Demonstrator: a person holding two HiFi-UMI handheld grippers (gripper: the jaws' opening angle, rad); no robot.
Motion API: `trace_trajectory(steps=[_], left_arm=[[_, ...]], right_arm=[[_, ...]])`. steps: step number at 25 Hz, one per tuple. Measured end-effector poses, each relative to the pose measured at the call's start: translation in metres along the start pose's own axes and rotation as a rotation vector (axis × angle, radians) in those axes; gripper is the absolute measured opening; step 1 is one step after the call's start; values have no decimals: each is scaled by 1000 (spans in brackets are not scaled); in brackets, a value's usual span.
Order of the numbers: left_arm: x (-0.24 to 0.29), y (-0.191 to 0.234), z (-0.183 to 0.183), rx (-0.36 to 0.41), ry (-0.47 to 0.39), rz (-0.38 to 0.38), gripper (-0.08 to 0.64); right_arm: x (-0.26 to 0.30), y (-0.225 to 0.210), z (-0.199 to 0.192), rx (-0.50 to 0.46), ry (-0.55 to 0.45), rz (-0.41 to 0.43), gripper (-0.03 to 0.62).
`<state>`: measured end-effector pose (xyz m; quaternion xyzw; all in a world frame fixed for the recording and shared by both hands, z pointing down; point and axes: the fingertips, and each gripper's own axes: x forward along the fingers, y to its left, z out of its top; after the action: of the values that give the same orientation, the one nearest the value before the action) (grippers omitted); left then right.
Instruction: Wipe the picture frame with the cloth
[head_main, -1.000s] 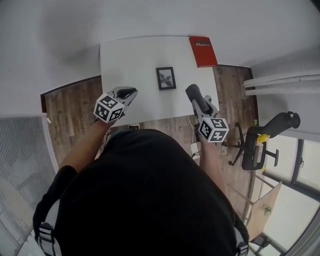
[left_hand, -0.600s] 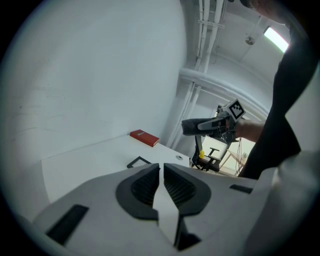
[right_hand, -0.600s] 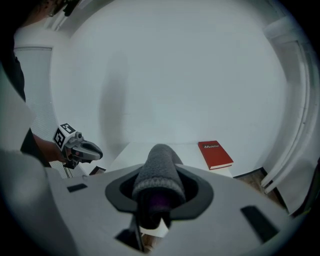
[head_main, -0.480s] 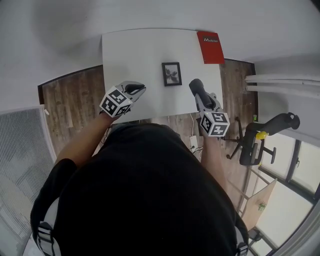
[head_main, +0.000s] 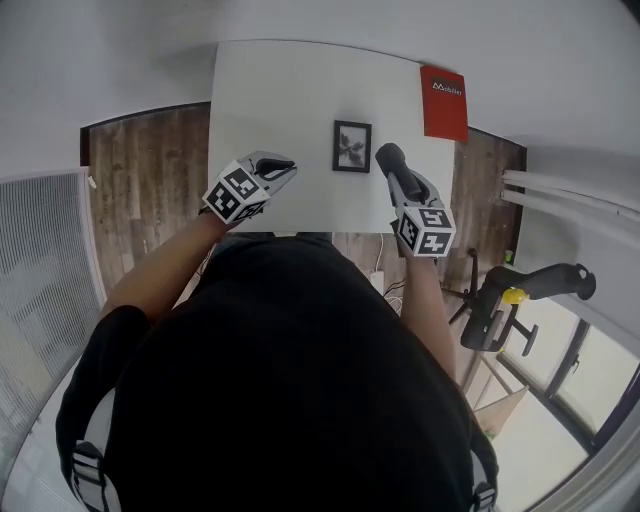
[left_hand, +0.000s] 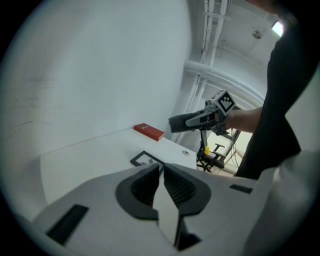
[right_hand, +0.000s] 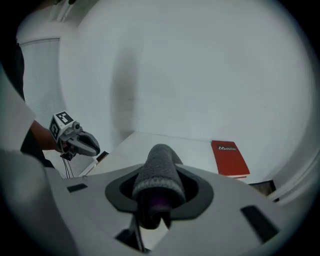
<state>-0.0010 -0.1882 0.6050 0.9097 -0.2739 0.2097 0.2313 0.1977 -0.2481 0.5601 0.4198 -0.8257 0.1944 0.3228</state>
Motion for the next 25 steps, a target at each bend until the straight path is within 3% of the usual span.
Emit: trace_trajectory(steps=[9, 17, 25], left_arm=[[42, 33, 2, -83, -55, 167, 35], [76, 37, -14, -119, -47, 206, 43], [108, 22, -43, -158, -19, 219, 84]], right_arm=[[66, -36, 24, -106, 42, 145, 109], [120, -45, 24, -239, 121, 231, 109], [166, -29, 14, -461, 184, 273, 109]])
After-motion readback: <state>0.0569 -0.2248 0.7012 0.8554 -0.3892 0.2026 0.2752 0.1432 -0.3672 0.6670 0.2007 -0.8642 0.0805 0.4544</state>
